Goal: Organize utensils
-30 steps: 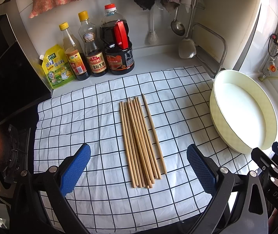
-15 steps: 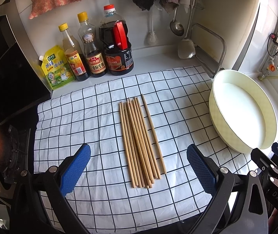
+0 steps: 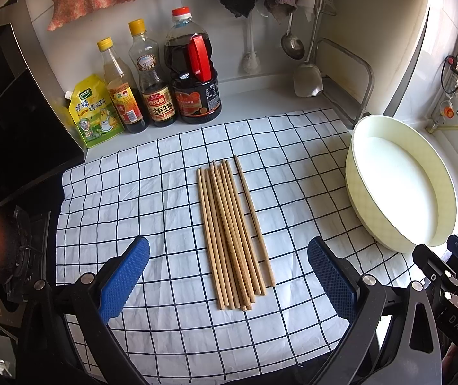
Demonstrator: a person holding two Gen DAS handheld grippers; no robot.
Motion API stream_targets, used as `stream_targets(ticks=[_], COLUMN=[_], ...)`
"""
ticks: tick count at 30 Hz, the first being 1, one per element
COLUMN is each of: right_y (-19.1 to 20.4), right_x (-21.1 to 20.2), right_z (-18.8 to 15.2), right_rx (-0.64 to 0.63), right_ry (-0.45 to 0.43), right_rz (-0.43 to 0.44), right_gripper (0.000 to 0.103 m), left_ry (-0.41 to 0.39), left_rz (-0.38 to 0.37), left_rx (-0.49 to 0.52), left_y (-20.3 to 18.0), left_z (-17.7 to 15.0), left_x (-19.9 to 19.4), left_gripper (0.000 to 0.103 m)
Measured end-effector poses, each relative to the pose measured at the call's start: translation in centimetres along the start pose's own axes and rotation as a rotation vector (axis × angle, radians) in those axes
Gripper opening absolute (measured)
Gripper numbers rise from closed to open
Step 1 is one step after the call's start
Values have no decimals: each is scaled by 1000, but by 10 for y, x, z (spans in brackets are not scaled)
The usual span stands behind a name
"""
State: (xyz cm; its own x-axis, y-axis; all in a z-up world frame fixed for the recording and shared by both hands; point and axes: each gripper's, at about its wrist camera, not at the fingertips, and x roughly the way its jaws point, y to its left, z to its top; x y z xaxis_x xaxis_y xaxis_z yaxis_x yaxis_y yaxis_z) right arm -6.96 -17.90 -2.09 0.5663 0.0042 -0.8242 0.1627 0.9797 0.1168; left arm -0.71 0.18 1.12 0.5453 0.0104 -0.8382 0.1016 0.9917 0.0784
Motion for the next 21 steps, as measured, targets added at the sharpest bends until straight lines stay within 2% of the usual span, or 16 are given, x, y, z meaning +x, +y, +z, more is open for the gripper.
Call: stream_targets(ticks=[8,15,19,21], right_y=[7,33,53,63], right_x=[8,29,50,62], right_z=[-1,-7,-10,-12], right_rx=[-14,-96,-146,-175], right_ry=[13,56,90,99], right_rz=[29,73,99,108], right_gripper=[78,78,78,78], left_ry=[12,75,113,115], left_rz=[-14,32,80,76], left_rx=[-37,-124,-137,-149], left_y=[18,61,78,87], left_z=[-3,-17,-30,-36], left_x=[10,44,66,76], left_gripper=[97,97,97,97])
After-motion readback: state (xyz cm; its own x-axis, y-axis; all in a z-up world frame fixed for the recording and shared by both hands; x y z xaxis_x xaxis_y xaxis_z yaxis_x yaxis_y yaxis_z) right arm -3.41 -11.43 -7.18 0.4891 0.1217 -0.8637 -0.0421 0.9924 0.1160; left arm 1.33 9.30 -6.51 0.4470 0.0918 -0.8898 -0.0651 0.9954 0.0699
